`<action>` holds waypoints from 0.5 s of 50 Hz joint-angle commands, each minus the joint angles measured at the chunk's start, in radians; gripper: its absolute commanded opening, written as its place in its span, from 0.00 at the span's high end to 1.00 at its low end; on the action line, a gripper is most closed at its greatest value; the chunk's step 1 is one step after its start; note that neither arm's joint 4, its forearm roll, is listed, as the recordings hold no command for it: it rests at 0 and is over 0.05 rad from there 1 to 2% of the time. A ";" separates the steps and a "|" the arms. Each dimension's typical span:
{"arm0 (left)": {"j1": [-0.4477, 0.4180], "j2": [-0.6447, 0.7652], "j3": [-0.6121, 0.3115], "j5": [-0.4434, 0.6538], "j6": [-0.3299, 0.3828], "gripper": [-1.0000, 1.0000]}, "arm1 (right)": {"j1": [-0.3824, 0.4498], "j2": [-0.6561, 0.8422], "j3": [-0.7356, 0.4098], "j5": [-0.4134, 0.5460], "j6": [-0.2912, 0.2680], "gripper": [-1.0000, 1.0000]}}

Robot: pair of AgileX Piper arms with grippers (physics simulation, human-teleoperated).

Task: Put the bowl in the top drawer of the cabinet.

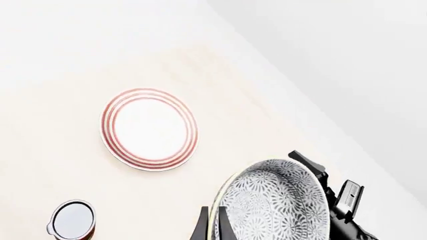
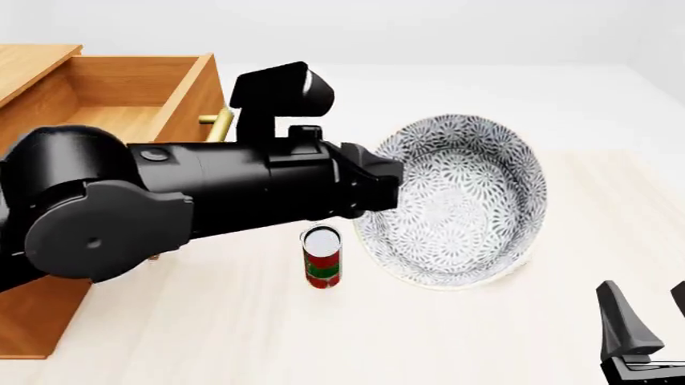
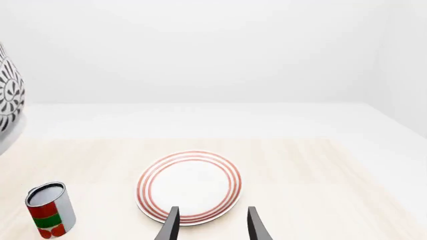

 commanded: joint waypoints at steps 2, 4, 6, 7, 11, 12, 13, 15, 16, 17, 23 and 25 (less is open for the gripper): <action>0.029 -0.027 -0.070 0.057 0.028 1.00 | 0.000 0.000 0.000 0.000 0.000 0.00; 0.036 -0.030 -0.079 0.065 0.032 1.00 | 0.000 0.000 0.000 0.000 0.000 0.00; 0.043 -0.034 -0.084 0.071 0.036 1.00 | 0.000 0.000 0.000 0.000 0.000 0.00; 0.046 -0.035 -0.085 0.074 0.037 1.00 | 0.000 0.000 0.000 0.000 0.000 0.00; 0.056 -0.042 -0.095 0.086 0.043 1.00 | 0.000 0.000 0.000 0.000 0.000 0.00; 0.058 -0.044 -0.098 0.088 0.044 1.00 | 0.000 0.000 0.000 0.000 0.000 0.00; 0.062 -0.045 -0.099 0.089 0.046 1.00 | 0.000 0.000 0.000 0.000 0.000 0.00; 0.070 -0.049 -0.102 0.095 0.049 1.00 | 0.000 0.000 0.000 0.000 0.000 0.00; 0.075 -0.051 -0.104 0.098 0.050 1.00 | 0.000 0.000 0.000 0.000 0.000 0.00; 0.078 -0.053 -0.105 0.100 0.051 1.00 | 0.000 0.000 0.000 0.000 0.000 0.00; 0.109 -0.062 -0.109 0.109 0.056 1.00 | 0.000 0.000 0.000 0.000 0.000 0.00; 0.123 -0.064 -0.110 0.110 0.058 1.00 | 0.000 0.000 0.000 0.000 0.000 0.00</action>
